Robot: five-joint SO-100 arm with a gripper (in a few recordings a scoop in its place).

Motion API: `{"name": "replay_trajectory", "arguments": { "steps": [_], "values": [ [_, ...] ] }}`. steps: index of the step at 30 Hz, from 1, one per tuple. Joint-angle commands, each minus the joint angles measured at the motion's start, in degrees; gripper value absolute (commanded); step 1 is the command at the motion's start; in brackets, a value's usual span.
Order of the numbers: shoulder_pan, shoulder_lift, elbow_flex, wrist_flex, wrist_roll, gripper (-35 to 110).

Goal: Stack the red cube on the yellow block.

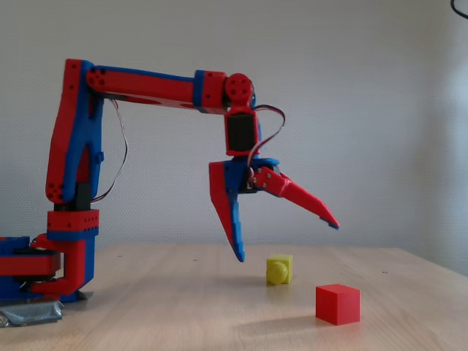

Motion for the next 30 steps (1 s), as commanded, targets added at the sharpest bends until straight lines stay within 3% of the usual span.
{"name": "replay_trajectory", "arguments": {
  "steps": [1,12,30],
  "values": [
    [-1.05,0.62,-7.12,3.16,-0.35,58],
    [-2.37,-12.39,-22.68,12.66,-4.22,58],
    [-5.80,-29.53,-37.09,10.63,-3.25,58]
  ]
}}
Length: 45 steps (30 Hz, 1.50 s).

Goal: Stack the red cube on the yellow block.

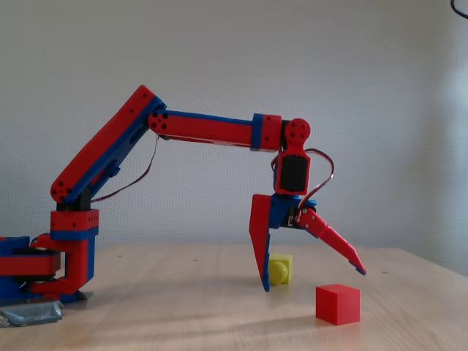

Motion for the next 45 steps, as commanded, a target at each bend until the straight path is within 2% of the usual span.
{"name": "replay_trajectory", "arguments": {
  "steps": [1,12,35,45],
  "values": [
    [-0.18,2.55,-3.78,-0.09,0.88,58],
    [0.88,-1.93,-11.87,-0.53,3.69,58],
    [4.04,-4.83,-11.78,0.79,8.17,58],
    [3.08,-4.13,-10.72,-0.44,7.82,36]
  ]
}}
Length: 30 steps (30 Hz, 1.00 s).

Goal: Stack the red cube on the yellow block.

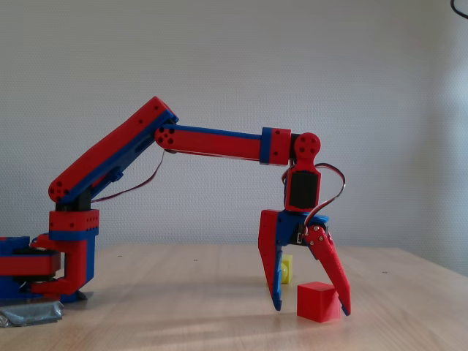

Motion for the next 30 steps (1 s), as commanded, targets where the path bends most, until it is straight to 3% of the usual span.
{"name": "replay_trajectory", "arguments": {
  "steps": [1,10,17,30],
  "values": [
    [0.09,4.48,-2.20,-0.09,0.97,35],
    [-0.88,5.54,-1.93,1.85,1.41,29],
    [-3.52,6.77,0.79,-2.11,1.85,45],
    [-6.06,9.05,3.52,-3.08,5.01,42]
  ]
}}
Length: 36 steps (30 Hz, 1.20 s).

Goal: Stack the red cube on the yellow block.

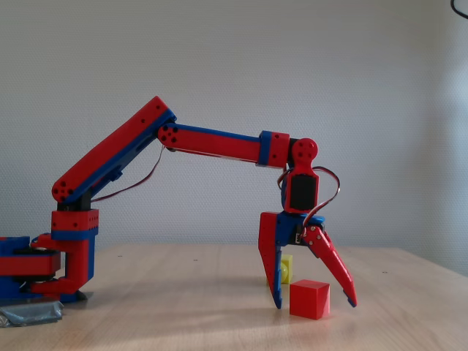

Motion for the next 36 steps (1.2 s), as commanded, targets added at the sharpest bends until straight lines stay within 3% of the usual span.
{"name": "replay_trajectory", "arguments": {
  "steps": [1,9,18,23,36],
  "values": [
    [-1.23,7.82,-0.18,0.79,1.67,41],
    [-1.49,9.14,4.04,-0.18,8.70,25],
    [-0.18,9.14,6.50,-1.85,10.63,23],
    [0.18,9.23,8.09,-2.55,11.16,2],
    [-2.37,22.68,14.94,-9.49,4.83,3]
  ]
}}
